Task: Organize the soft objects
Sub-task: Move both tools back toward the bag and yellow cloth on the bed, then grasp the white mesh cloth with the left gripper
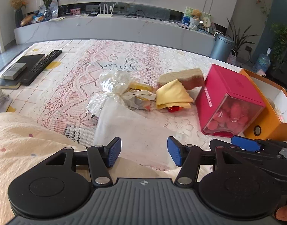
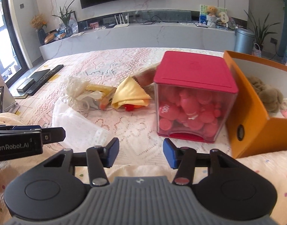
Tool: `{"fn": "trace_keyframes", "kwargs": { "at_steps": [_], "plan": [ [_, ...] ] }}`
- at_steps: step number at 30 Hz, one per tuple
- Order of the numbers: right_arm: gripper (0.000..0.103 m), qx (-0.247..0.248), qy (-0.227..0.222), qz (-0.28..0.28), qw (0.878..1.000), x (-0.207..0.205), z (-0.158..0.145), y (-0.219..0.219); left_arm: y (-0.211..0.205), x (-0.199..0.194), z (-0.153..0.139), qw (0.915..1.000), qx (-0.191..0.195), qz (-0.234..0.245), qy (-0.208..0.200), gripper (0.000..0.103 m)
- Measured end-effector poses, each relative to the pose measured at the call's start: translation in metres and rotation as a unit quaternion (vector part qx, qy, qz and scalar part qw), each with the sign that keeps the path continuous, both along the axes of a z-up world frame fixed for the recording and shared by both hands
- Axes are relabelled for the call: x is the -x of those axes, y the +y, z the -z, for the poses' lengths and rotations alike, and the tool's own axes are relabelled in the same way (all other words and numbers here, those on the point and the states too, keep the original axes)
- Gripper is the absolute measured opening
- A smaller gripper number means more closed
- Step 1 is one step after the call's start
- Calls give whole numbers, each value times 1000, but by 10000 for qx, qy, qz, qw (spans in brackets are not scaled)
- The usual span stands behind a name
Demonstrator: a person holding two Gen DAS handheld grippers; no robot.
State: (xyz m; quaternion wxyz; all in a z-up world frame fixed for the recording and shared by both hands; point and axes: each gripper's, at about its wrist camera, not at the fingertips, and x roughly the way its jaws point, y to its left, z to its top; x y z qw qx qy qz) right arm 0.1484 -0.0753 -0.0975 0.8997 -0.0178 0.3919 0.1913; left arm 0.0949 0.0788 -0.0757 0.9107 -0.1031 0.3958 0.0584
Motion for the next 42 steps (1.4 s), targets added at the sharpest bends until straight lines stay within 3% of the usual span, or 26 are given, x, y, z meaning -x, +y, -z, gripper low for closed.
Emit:
{"fn": "trace_keyframes", "kwargs": {
  "at_steps": [9,14,17,22,27,34,35,37,40,42],
  "plan": [
    [42,74,125,-308,9994,-17,15,27,14,-5,12,9991,337,-247,-46,76],
    [38,75,256,-368,9990,-29,27,36,20,-17,23,9978,511,-395,132,82],
    [36,122,272,-479,9984,-35,33,46,26,-27,29,9953,811,-483,217,88],
    [36,116,387,-681,9969,-40,45,58,34,-45,45,9879,1286,-696,511,89],
    [36,133,526,-687,9962,-43,54,58,29,-59,59,9862,937,-973,960,86],
    [34,65,518,-707,9961,-42,57,59,12,-66,62,9895,530,-1024,875,96],
    [32,52,503,-740,9960,-41,57,59,11,-67,62,9896,519,-1033,854,95],
    [13,-16,520,-857,9950,-39,57,61,11,-66,62,9900,510,-1006,843,95],
    [4,-77,604,-1014,9930,-37,57,63,8,-65,62,9907,428,-973,854,93],
    [2,-100,606,-1064,9924,-35,57,64,3,-65,60,9912,244,-1007,827,77]
  ]
}}
